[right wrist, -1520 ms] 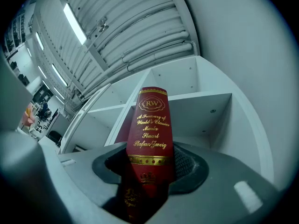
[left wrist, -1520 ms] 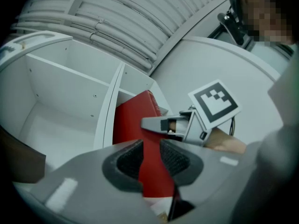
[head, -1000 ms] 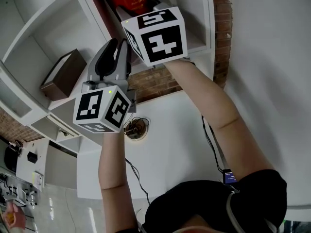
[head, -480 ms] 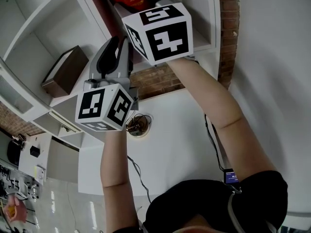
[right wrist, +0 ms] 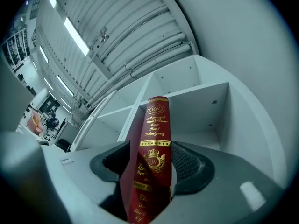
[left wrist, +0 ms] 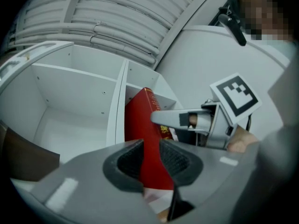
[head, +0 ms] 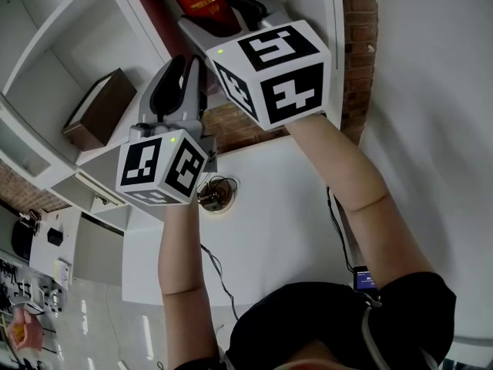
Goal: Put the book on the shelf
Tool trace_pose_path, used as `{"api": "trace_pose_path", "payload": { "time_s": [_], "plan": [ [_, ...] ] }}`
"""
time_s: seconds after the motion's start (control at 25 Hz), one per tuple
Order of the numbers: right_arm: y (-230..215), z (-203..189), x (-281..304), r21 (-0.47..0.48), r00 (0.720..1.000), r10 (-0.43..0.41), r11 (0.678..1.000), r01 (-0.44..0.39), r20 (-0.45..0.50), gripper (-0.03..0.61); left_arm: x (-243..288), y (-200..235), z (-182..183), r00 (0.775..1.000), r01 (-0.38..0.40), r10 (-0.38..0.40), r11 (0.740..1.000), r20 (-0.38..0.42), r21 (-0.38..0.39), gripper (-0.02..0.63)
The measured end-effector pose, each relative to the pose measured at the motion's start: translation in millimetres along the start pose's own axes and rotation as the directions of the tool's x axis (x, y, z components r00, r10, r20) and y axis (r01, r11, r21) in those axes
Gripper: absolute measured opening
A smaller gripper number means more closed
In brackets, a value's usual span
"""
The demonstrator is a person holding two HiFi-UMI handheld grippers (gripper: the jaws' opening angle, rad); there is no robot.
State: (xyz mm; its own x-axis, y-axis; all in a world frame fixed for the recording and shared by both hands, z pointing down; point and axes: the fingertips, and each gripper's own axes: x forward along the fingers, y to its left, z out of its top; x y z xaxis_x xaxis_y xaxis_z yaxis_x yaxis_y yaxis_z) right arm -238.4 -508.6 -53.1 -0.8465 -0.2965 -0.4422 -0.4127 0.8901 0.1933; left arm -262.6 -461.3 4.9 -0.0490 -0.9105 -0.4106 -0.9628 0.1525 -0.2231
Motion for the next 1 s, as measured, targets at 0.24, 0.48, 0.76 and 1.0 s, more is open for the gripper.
{"api": "trace_pose_path", "payload": {
  "time_s": [0.24, 0.48, 0.76, 1.0],
  "plan": [
    [-11, -4, -18, 0.034, 0.999, -0.035, 0.999, 0.034, 0.018, 0.214, 2, -8, -2, 1.0, 0.012, -0.012, 1.0, -0.005, 0.003, 0.094],
    [-7, -10, -10, 0.022, 0.999, -0.033, 0.999, 0.033, -0.004, 0.181, 4, -8, -5, 1.0, 0.014, -0.014, 1.0, -0.01, 0.002, 0.092],
    [-13, -24, 11, 0.036, 0.998, -0.054, 0.998, 0.055, -0.038, 0.183, 0, 1, -3, 1.0, -0.002, 0.002, 1.0, -0.011, 0.0, 0.092],
    [-12, -27, 7, 0.025, 0.997, -0.056, 0.998, 0.057, -0.059, 0.167, -5, 3, -11, 1.0, -0.006, 0.006, 1.0, -0.023, -0.018, 0.092]
  ]
}}
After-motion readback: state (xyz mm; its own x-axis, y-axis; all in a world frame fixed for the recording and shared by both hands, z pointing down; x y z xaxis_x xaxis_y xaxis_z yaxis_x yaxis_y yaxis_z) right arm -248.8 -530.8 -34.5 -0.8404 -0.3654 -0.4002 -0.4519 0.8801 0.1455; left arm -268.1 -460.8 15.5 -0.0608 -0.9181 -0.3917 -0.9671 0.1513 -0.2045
